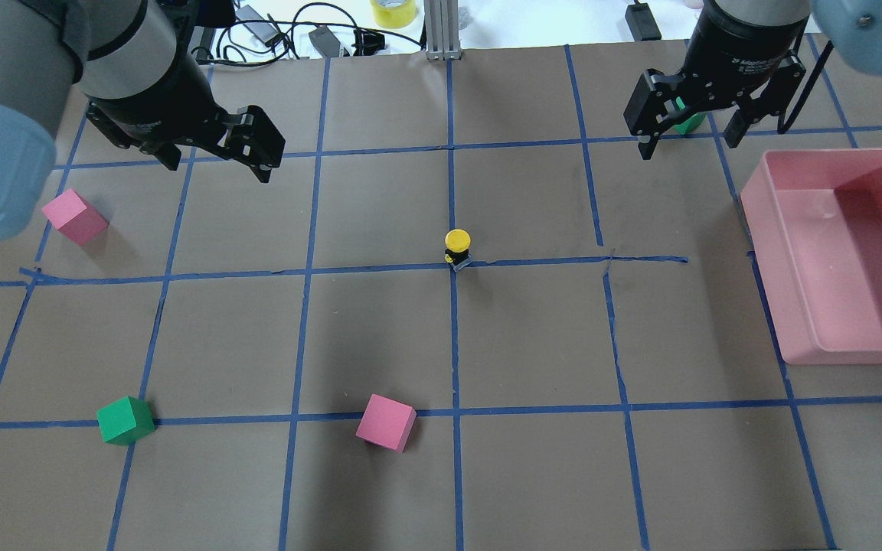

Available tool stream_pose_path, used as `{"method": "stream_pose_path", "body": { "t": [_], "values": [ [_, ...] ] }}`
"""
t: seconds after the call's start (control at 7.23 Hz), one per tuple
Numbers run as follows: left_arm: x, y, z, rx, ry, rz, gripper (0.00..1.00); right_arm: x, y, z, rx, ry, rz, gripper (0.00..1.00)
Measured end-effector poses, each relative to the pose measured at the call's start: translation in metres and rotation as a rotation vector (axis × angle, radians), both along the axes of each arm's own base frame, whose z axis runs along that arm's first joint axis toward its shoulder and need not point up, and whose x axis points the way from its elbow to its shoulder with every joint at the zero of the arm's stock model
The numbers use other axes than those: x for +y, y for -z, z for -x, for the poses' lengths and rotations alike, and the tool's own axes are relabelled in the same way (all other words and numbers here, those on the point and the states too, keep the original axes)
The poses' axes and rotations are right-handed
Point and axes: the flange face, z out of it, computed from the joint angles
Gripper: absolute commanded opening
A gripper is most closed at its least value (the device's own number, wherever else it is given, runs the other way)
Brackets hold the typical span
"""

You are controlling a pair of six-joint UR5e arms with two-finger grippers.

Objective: Align button upright

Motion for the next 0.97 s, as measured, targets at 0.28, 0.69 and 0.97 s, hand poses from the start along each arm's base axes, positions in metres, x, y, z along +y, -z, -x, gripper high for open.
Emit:
{"method": "stream_pose_path", "body": {
  "t": [0.28,0.69,0.97],
  "values": [
    [-0.0019,0.0025,-0.0006,0.006,-0.007,-0.003,1.0,0.0001,0.0001,0.0,0.0,0.001,-0.001,1.0],
    [-0.0025,0.0064,-0.0017,0.011,-0.026,-0.007,1.0,0.0,0.0,0.0,0.0,0.0,0.0,1.0],
    [-0.0023,0.0069,-0.003,0.013,-0.041,-0.008,1.0,0.0001,0.0001,0.0,0.0,0.001,-0.001,1.0]
  ]
}}
